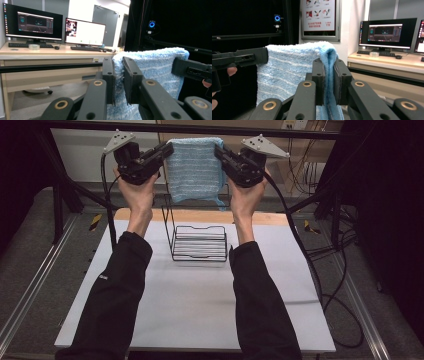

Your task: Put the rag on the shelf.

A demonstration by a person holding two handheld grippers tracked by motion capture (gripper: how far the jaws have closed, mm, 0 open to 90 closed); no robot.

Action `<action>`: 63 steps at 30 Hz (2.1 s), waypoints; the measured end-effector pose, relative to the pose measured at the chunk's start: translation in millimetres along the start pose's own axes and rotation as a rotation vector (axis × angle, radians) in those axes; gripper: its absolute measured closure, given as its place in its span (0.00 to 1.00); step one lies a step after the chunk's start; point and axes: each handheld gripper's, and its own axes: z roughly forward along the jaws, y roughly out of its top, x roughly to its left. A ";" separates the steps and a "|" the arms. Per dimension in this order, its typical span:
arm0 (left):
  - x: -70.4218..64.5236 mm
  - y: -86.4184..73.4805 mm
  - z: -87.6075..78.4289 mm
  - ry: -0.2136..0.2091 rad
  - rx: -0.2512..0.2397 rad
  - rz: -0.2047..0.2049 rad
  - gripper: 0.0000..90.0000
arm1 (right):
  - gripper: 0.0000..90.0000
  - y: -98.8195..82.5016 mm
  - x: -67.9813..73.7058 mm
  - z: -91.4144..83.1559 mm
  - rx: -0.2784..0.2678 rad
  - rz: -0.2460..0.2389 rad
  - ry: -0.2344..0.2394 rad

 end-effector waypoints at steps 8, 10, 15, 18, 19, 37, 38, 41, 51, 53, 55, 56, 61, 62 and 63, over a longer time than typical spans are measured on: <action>5.0 -13.4 4.3 -0.002 0.020 -0.010 0.89 | 0.91 -14.8 -4.3 3.8 0.029 0.010 -0.004; 5.4 -16.2 4.8 -0.004 0.029 -0.008 0.89 | 0.91 -17.6 -5.1 4.0 0.034 0.009 -0.005; 7.0 -26.0 4.0 -0.013 0.040 -0.009 0.89 | 0.91 -26.8 -6.1 2.6 0.050 0.016 -0.005; 7.0 -31.6 3.6 -0.014 0.059 0.001 0.89 | 0.91 -34.5 -6.6 1.1 0.062 0.017 -0.007; 7.1 -33.2 3.3 -0.014 0.063 0.006 0.89 | 0.91 -36.4 -6.9 0.8 0.065 0.019 -0.005; 6.0 -63.2 -9.2 -0.060 0.112 0.033 0.89 | 0.90 -69.3 -7.4 -13.2 0.107 0.042 0.026; 5.8 -64.7 -10.2 -0.062 0.113 0.036 0.89 | 0.90 -70.7 -6.8 -14.5 0.106 0.037 0.029; 5.0 -68.4 -13.9 -0.074 0.115 0.036 0.89 | 0.90 -74.3 -5.4 -18.1 0.113 0.031 0.035; 2.9 -74.4 -31.4 -0.116 0.110 0.049 0.89 | 0.90 -74.7 1.5 -31.0 0.117 0.012 0.078; 2.4 -75.4 -34.9 -0.124 0.111 0.053 0.89 | 0.90 -75.2 2.4 -33.3 0.121 0.007 0.088; 1.9 -76.5 -37.9 -0.131 0.114 0.057 0.89 | 0.89 -75.7 3.3 -35.7 0.125 0.002 0.099; 1.9 -76.9 -39.5 -0.137 0.117 0.059 0.89 | 0.89 -75.9 3.6 -37.1 0.128 -0.002 0.105; 1.7 -78.8 -45.3 -0.165 0.140 0.048 0.88 | 0.89 -75.8 6.0 -42.8 0.148 -0.027 0.119; 1.6 -79.7 -46.5 -0.166 0.145 0.047 0.87 | 0.89 -76.0 6.2 -43.6 0.153 -0.031 0.122; 1.6 -80.6 -47.7 -0.167 0.151 0.047 0.87 | 0.88 -76.2 6.5 -44.2 0.156 -0.035 0.127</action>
